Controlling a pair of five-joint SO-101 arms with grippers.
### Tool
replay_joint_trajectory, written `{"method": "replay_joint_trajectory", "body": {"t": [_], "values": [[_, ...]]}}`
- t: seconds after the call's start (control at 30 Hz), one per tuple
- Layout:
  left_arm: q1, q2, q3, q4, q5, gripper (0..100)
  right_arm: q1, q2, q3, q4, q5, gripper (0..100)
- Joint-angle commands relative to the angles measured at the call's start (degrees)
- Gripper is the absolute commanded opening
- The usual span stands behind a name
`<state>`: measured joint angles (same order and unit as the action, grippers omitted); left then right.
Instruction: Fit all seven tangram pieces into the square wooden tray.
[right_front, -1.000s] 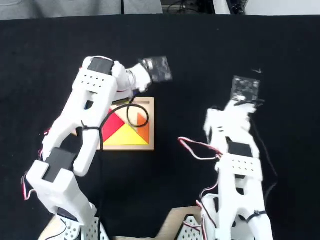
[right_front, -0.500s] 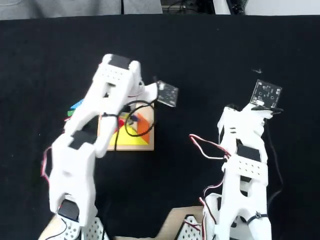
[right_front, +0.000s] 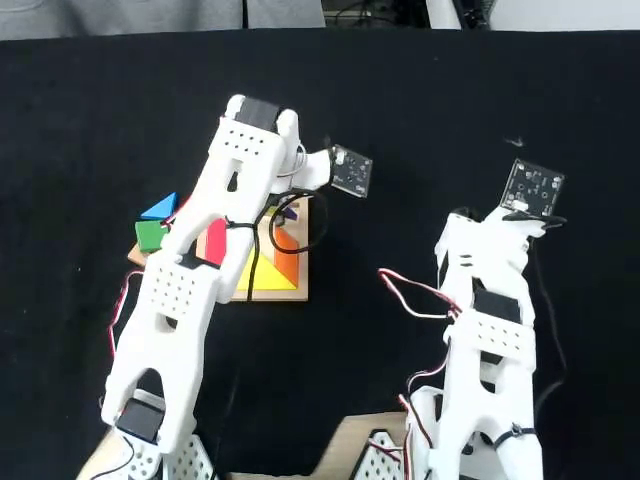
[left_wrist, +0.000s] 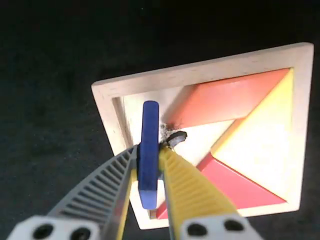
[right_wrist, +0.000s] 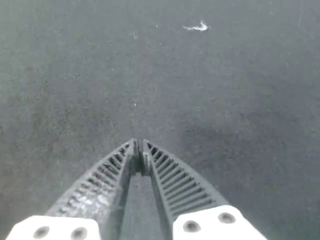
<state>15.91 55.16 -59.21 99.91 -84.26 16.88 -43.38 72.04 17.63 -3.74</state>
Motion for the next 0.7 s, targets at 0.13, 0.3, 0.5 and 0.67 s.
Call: {"method": "replay_joint_trajectory", "body": {"t": [0.13,0.3,0.5,0.67], "values": [[0.7,-0.4,-3.1,0.9,-11.8,3,0.7,-1.4,-0.1,-1.3,-0.4,1.2],[1.1,-0.3,-2.9,0.9,-11.7,3,0.7,-1.4,-0.1,-1.3,-0.4,1.2],[2.4,-0.3,-2.6,0.8,-11.7,3,0.7,-1.4,-0.1,-1.3,-0.4,1.2],[2.3,-0.3,-2.5,0.8,-11.5,3,0.7,-1.4,-0.1,-1.3,-0.4,1.4]]}}
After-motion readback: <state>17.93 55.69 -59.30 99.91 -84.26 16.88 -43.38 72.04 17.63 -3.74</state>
